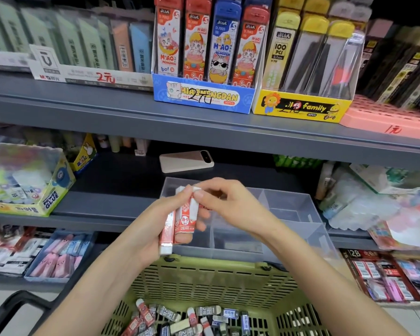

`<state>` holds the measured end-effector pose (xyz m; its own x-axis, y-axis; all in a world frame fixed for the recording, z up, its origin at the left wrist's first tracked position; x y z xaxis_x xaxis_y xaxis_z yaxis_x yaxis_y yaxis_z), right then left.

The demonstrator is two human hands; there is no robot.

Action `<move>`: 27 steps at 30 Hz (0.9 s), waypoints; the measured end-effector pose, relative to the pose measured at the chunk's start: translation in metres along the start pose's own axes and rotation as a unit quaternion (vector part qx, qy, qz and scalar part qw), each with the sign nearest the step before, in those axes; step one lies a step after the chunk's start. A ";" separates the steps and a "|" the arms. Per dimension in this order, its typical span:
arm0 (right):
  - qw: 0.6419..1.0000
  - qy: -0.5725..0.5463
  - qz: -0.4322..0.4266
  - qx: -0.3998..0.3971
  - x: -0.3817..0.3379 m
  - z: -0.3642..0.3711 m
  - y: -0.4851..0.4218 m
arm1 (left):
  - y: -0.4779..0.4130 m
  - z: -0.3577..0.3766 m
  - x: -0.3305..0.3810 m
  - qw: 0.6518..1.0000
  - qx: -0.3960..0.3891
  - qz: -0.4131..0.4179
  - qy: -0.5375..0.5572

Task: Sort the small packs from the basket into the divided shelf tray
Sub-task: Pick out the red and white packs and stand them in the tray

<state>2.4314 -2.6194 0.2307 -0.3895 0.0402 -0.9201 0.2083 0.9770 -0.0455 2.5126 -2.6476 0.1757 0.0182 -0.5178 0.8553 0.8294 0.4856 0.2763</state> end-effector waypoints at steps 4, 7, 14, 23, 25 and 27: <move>0.987 -0.157 0.016 0.019 0.001 -0.005 0.000 | 0.003 -0.006 -0.003 0.999 0.015 -0.009 0.027; 0.955 -0.266 0.057 0.120 0.023 -0.039 -0.006 | 0.006 -0.025 -0.001 0.997 0.066 -0.003 0.042; 0.950 0.021 0.181 0.252 0.089 -0.098 -0.005 | 0.009 -0.041 -0.003 0.988 0.100 -0.024 0.118; 0.935 0.233 0.204 0.175 0.099 -0.064 -0.018 | 0.008 -0.022 0.000 0.965 0.073 -0.012 0.252; 0.907 0.334 0.153 0.205 0.074 -0.063 -0.014 | 0.006 -0.020 0.002 0.956 0.054 0.002 0.287; 0.921 0.295 0.078 0.243 0.040 -0.053 -0.005 | 0.005 -0.023 0.002 0.958 0.051 0.018 0.282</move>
<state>2.3674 -2.6116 0.2143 -0.7107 0.4179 -0.5659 0.6235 0.7467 -0.2316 2.5299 -2.6626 0.1691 0.3674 -0.7837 0.5008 0.7641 0.5613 0.3178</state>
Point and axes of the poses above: each hand's wrist, its own y-axis away from the middle knuckle, its own z-axis out of the palm, x = y × z, the point moved 10 cm from there along -y, towards the middle knuckle, and after that the axes turned 3 degrees about -y, right-handed, at the moved point
